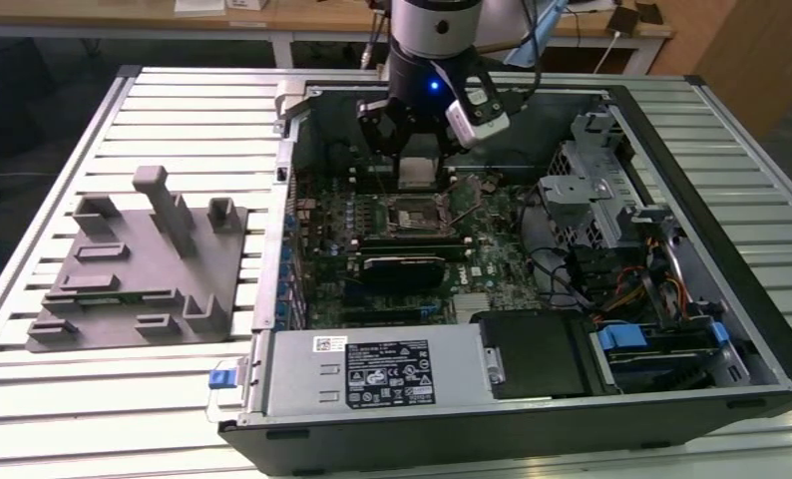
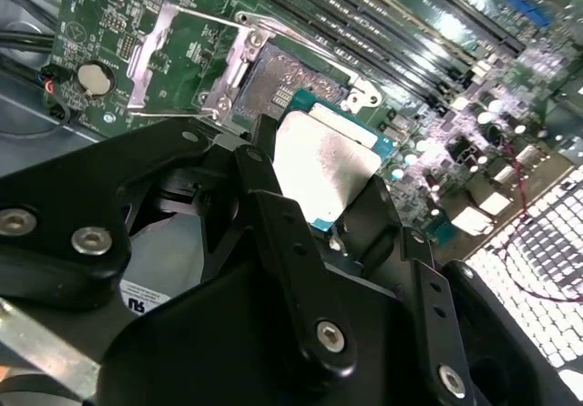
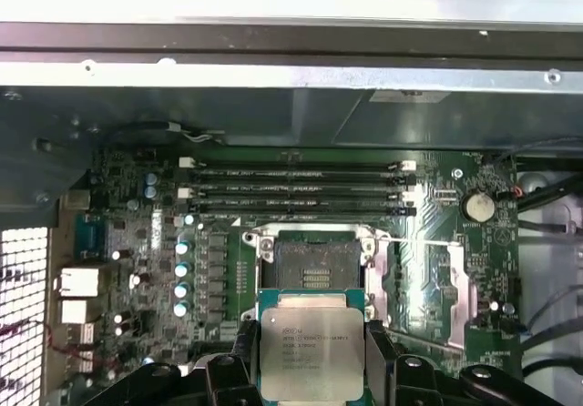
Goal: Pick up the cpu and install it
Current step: 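Pick up the cpu and move it towards the insertion slot, then place the cpu into insertion slot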
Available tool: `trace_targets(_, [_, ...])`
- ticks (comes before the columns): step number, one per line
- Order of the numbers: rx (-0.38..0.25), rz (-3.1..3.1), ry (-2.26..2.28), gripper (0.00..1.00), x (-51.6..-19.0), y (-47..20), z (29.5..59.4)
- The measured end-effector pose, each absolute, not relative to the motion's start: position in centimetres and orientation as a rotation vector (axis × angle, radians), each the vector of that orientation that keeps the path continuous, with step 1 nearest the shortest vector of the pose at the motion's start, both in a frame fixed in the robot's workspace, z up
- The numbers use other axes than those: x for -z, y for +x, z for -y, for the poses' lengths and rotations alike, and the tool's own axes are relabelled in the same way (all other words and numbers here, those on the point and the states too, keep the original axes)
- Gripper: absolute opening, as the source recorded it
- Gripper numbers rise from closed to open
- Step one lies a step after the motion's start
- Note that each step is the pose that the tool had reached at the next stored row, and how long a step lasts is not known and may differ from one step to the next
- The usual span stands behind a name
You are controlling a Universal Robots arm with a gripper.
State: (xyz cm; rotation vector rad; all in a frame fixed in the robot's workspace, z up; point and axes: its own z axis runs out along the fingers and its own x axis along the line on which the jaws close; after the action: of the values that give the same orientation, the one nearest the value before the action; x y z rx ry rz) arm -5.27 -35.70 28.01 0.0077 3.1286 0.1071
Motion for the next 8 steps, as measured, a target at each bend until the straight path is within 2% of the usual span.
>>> trace_targets(8, [-0.107, -3.129, 0.005, 0.54, -27.54, -5.12, 35.35])
